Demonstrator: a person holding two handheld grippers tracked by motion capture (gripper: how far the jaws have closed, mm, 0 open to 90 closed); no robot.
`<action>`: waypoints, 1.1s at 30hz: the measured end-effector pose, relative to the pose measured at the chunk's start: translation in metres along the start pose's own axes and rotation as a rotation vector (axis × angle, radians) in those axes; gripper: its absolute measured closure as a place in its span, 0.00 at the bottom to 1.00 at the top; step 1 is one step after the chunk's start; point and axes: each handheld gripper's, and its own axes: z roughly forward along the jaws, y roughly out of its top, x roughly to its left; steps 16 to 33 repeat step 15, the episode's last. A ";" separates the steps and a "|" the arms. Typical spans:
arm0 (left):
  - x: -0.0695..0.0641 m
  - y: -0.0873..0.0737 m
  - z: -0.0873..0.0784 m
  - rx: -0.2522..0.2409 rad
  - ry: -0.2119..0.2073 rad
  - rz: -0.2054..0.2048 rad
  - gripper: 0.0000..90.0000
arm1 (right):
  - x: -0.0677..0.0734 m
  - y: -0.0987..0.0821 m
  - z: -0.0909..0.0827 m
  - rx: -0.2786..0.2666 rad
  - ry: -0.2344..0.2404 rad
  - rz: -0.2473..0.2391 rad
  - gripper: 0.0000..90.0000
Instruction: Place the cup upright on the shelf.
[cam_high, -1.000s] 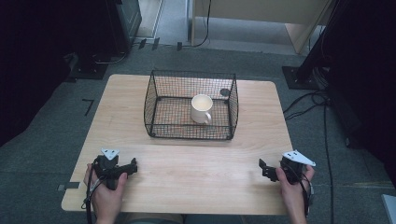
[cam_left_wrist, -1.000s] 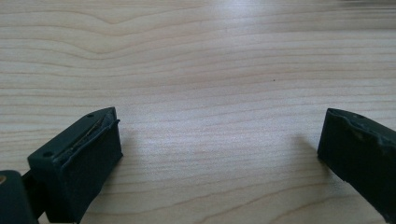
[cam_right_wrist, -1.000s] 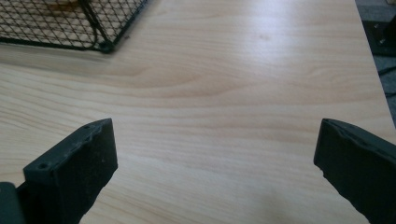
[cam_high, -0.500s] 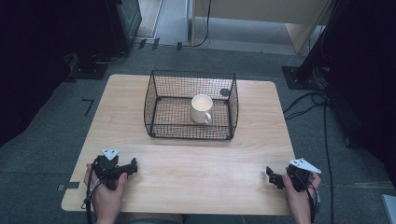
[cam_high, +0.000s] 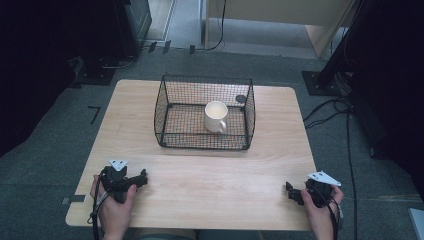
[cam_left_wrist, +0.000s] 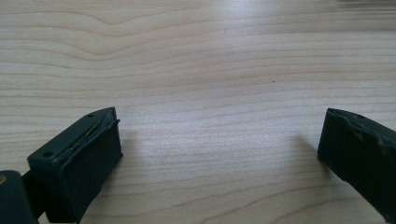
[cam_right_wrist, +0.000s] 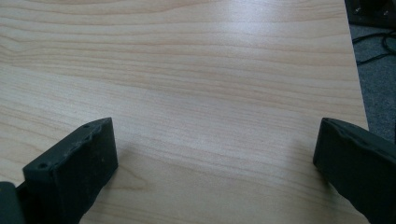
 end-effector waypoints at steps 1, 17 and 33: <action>0.000 0.000 0.000 0.000 0.001 -0.001 0.00 | 0.000 0.000 0.000 0.000 0.000 0.000 0.00; 0.000 -0.001 -0.001 0.002 0.009 -0.008 0.00 | 0.000 0.000 0.000 0.000 0.000 0.000 0.00; 0.000 -0.001 -0.001 0.002 0.009 -0.008 0.00 | 0.000 0.000 0.000 0.000 0.000 0.000 0.00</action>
